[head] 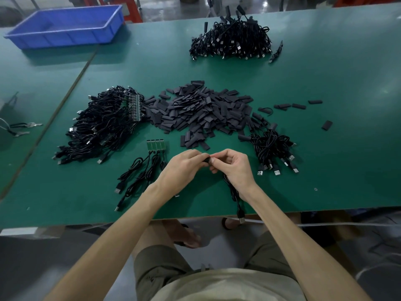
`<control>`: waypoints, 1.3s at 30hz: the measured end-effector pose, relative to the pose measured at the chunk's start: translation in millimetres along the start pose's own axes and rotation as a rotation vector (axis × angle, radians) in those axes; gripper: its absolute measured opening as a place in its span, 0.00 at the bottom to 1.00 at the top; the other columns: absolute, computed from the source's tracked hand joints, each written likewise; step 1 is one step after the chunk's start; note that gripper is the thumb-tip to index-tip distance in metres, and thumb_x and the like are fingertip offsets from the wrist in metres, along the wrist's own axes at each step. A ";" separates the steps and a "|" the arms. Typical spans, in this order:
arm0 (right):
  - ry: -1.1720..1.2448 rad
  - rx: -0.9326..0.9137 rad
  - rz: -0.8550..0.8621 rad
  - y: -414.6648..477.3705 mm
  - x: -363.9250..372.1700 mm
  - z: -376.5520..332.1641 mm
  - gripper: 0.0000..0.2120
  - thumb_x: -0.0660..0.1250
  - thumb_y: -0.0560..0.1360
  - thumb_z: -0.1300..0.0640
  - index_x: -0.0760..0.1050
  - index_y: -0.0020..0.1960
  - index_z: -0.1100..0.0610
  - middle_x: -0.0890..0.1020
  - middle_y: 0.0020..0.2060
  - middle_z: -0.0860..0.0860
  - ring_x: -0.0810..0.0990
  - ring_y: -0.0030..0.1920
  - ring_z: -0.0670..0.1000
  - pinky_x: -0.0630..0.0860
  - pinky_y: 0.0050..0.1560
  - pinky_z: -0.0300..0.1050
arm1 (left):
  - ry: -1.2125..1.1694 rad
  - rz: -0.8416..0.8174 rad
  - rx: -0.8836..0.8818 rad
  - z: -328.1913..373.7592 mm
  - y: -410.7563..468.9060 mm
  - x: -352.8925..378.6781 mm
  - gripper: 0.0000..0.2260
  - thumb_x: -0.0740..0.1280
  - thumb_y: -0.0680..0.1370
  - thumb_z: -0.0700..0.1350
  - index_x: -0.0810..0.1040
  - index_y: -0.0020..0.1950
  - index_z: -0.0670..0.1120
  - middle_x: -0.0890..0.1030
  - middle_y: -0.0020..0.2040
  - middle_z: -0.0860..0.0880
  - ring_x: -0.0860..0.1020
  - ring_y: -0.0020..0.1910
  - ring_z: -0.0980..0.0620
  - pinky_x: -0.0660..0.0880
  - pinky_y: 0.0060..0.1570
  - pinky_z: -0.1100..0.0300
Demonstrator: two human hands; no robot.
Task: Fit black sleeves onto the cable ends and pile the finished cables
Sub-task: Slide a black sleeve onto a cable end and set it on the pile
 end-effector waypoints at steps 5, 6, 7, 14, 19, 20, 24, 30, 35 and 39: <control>-0.040 -0.021 -0.002 -1.5 -0.2 0.4 0.02 0.74 0.77 0.65 0.83 0.49 0.62 0.88 0.41 0.56 0.88 0.42 0.56 0.84 0.45 0.46 | -0.058 -0.042 -0.019 -5.3 3.0 0.8 0.10 0.69 0.80 0.36 0.82 0.60 0.37 0.83 0.49 0.43 0.81 0.44 0.48 0.81 0.48 0.49; -0.052 -0.023 -0.006 -1.7 0.3 0.5 0.02 0.74 0.77 0.65 0.83 0.49 0.62 0.88 0.41 0.56 0.88 0.42 0.57 0.84 0.46 0.47 | -0.077 -0.066 -0.034 -7.3 3.1 0.3 0.09 0.69 0.80 0.37 0.82 0.60 0.38 0.82 0.49 0.44 0.80 0.42 0.51 0.80 0.48 0.50; -0.059 -0.025 -0.009 -1.6 1.1 0.5 0.02 0.75 0.77 0.65 0.83 0.49 0.62 0.88 0.41 0.56 0.87 0.42 0.57 0.84 0.45 0.47 | -0.087 -0.091 -0.048 -9.0 3.1 -0.1 0.09 0.68 0.81 0.38 0.82 0.60 0.39 0.82 0.48 0.46 0.79 0.42 0.52 0.80 0.48 0.51; 0.018 -0.019 -0.023 -1.6 1.2 -1.0 0.04 0.74 0.78 0.63 0.82 0.52 0.62 0.88 0.42 0.57 0.88 0.43 0.57 0.83 0.45 0.42 | -0.169 -0.091 -0.170 -15.2 5.1 -5.6 0.09 0.69 0.81 0.44 0.83 0.61 0.46 0.79 0.49 0.52 0.77 0.46 0.53 0.74 0.50 0.61; -0.004 -0.028 -0.020 -2.0 1.1 0.8 0.03 0.73 0.78 0.63 0.84 0.51 0.59 0.88 0.41 0.55 0.88 0.43 0.54 0.82 0.48 0.40 | -0.171 -0.096 -0.194 -17.2 2.0 -6.1 0.09 0.69 0.81 0.43 0.83 0.60 0.45 0.78 0.49 0.51 0.76 0.44 0.53 0.72 0.48 0.62; -0.007 -0.028 -0.016 -1.8 1.4 0.8 0.03 0.73 0.78 0.63 0.85 0.51 0.58 0.88 0.41 0.55 0.88 0.43 0.54 0.82 0.47 0.40 | -0.169 -0.094 -0.192 -17.1 1.5 -5.8 0.09 0.68 0.81 0.43 0.83 0.60 0.45 0.78 0.48 0.51 0.76 0.44 0.53 0.73 0.48 0.61; 0.002 -0.019 -0.013 -0.8 0.4 0.2 0.04 0.73 0.78 0.65 0.85 0.50 0.59 0.88 0.40 0.56 0.87 0.41 0.52 0.81 0.46 0.38 | -0.115 -0.129 -0.162 -16.3 0.4 -4.1 0.10 0.67 0.82 0.44 0.82 0.61 0.44 0.77 0.48 0.50 0.76 0.43 0.50 0.74 0.47 0.56; 0.009 -0.008 -0.025 -0.5 -1.2 0.7 0.04 0.74 0.77 0.66 0.86 0.49 0.60 0.88 0.39 0.57 0.87 0.39 0.52 0.82 0.44 0.39 | -0.078 -0.202 -0.097 -18.4 4.2 -5.3 0.08 0.67 0.82 0.45 0.83 0.58 0.44 0.75 0.46 0.52 0.75 0.41 0.52 0.73 0.44 0.59; 0.051 -0.008 -0.040 -1.0 -1.5 0.1 0.03 0.75 0.76 0.65 0.85 0.50 0.61 0.87 0.39 0.59 0.87 0.39 0.54 0.82 0.43 0.40 | -0.126 -0.178 -0.087 -22.3 3.7 -3.5 0.07 0.68 0.81 0.44 0.84 0.55 0.44 0.76 0.45 0.52 0.76 0.41 0.54 0.73 0.44 0.60; 0.040 -0.011 -0.057 -0.9 -1.0 -1.0 0.03 0.76 0.76 0.63 0.85 0.50 0.61 0.87 0.39 0.58 0.87 0.39 0.54 0.82 0.42 0.41 | -0.172 -0.126 -0.123 -23.6 1.3 2.1 0.07 0.70 0.80 0.44 0.84 0.57 0.46 0.78 0.46 0.55 0.76 0.44 0.57 0.74 0.46 0.59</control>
Point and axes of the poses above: each hand's wrist, its own y-axis towards the middle knuckle, its own x-axis out of the palm, z = x × y, the point moved 1 cm from there along y, towards the middle knuckle
